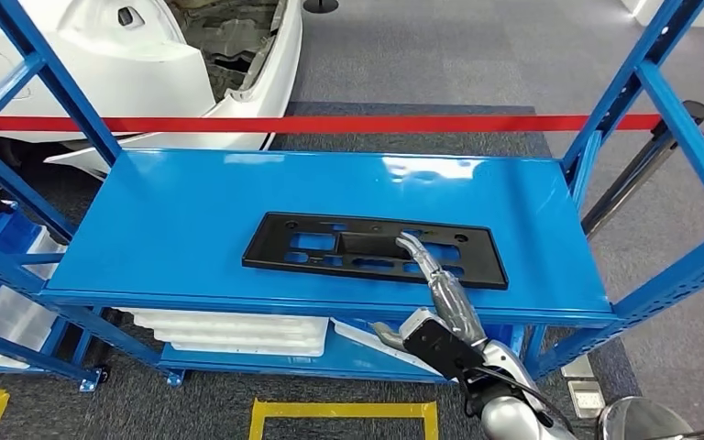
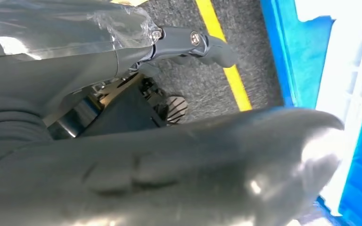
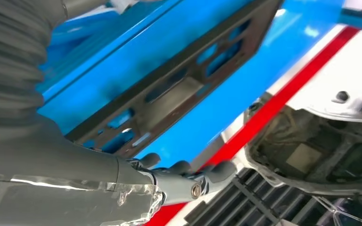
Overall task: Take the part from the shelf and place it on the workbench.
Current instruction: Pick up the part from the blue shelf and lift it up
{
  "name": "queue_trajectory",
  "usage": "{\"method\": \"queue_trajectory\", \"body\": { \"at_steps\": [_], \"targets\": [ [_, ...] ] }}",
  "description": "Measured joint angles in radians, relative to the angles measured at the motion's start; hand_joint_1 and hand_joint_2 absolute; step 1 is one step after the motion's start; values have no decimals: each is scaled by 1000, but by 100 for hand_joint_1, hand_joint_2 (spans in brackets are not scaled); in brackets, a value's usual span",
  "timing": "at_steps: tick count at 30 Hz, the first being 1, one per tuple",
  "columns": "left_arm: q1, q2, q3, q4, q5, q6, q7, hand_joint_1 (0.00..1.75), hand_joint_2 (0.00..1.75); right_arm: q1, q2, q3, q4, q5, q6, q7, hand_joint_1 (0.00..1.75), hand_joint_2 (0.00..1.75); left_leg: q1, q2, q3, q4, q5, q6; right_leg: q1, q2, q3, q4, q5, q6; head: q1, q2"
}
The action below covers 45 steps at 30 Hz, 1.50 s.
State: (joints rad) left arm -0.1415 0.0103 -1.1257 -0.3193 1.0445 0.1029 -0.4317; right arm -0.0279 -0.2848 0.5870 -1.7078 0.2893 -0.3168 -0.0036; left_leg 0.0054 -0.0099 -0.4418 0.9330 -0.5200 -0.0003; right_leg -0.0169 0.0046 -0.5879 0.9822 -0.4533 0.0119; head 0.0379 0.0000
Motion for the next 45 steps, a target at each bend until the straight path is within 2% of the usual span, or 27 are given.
{"method": "queue_trajectory", "body": {
  "at_steps": [2, 3, 4, 5, 7, 8, 9, 10, 12, 13, 14, 15, 19, 24, 28, 32, 39, 45],
  "targets": [
    [-2, 0, 0, 1, -4, -2, -1, 0, 0, 1, -1, -4, -2, -1, 5, 1, 0, 175, 0, 1, 8, 7, -8, -10, -2, 0, 11, -2, 6, -17, -3, 0],
    [-4, 0, 0, 1, -5, -3, -1, 0, 0, 0, -1, -5, -3, -1, 7, 0, 0, 175, 0, 1, 3, 27, -15, -15, -4, -1, 20, -4, 1, -22, -7, 0],
    [-6, 0, 0, 1, -6, -3, -1, 0, 0, -1, -1, -7, -3, -2, 10, 0, 0, 175, 1, 2, -15, 68, -29, -20, -5, -1, 28, -6, -2, -27, -12, 0],
    [-7, 0, 0, 1, -7, -3, -1, 0, 0, -1, -1, -8, -4, -2, 13, 0, 0, 175, 3, 3, -49, 129, -52, -25, -5, -2, 35, -7, -7, -30, -17, 0],
    [-8, 0, 0, 2, -9, -2, -1, 0, 0, -1, -1, -8, -4, -3, 20, 0, 0, 175, 4, 4, -140, 266, -104, -31, -3, -2, 46, -7, -18, -34, -26, 0],
    [-7, 0, 0, 2, -10, 0, -1, 0, 0, -1, -1, -8, -4, -3, 24, 0, 0, 175, 4, 4, -175, 305, -115, -31, -2, -2, 53, -7, -24, -34, -28, 0],
    [-7, 0, 0, 3, -12, 3, -1, 0, 0, -1, -1, -8, -4, -3, 27, 0, 0, 175, 3, 4, -194, 307, -106, -28, 0, -1, 63, -7, -32, -35, -30, 0],
    [-7, 0, 0, 4, -13, 6, -1, 0, 0, -1, -1, -8, -4, -3, 30, 0, 0, 175, 1, 4, -195, 273, -74, -23, 2, 0, 75, -8, -40, -35, -33, 0],
    [-7, 0, 0, 6, -15, 13, -1, 0, 0, -2, -1, -8, -4, -3, 35, 1, 0, 175, -9, 4, -169, 142, 33, -2, 6, 0, 101, -12, -56, -35, -37, 0],
    [-8, 0, 0, 8, -16, 20, -1, 0, 0, -3, -1, -8, -4, -4, 38, 2, 0, 175, -14, 4, -158, 87, 71, 9, 6, 1, 111, -16, -61, -33, -38, 0],
    [-8, 1, 0, 9, -18, 28, -1, 0, 0, -4, -1, -8, -4, -4, 43, 4, 0, 175, -19, 4, -151, 52, 98, 18, 6, 2, 116, -19, -65, -30, -40, 0],
    [-8, 1, 0, 11, -21, 37, 0, 0, 0, -5, -1, -8, -4, -4, 50, 7, 0, 175, -22, 4, -150, 36, 109, 22, 6, 4, 118, -21, -69, -27, -41, 0],
    [-12, -1, 0, 14, -26, 58, 6, 0, 0, -11, -5, -7, -4, -3, 125, 42, 0, 175, -17, 3, -145, 23, 111, -3, 10, 4, 123, -29, -77, -28, -41, 0],
    [-15, -2, 0, 16, -27, 66, 11, 0, 0, -28, -23, -7, -4, -6, 240, 97, 0, 175, -16, 3, -145, 22, 105, 6, 11, 3, 132, -46, -77, -25, -38, 0],
    [-16, -2, 0, 16, -37, 62, 18, 0, 0, -44, -53, -6, -4, -43, 362, 155, 0, 175, -16, 2, -144, 22, 105, 8, 11, 2, 133, -50, -76, -22, -38, 0],
    [-19, -2, 0, 16, -49, 55, 31, 0, 0, -52, -92, 5, -8, -96, 443, 197, 0, 175, -16, 2, -143, 21, 105, 9, 11, 3, 133, -51, -74, -19, -38, 0],
    [-21, -2, 0, 16, -54, 55, 44, 0, 0, -64, -137, 35, -16, -125, 471, 226, 0, 175, -16, 2, -139, 18, 106, 9, 11, 3, 135, -51, -74, -18, -38, 0],
    [-21, -2, 0, 16, -56, 65, 48, 0, 0, -84, -156, 56, -18, -111, 465, 240, 0, 175, -15, 2, -137, 16, 106, 9, 13, 3, 136, -51, -74, -19, -38, 0]
  ]
}}
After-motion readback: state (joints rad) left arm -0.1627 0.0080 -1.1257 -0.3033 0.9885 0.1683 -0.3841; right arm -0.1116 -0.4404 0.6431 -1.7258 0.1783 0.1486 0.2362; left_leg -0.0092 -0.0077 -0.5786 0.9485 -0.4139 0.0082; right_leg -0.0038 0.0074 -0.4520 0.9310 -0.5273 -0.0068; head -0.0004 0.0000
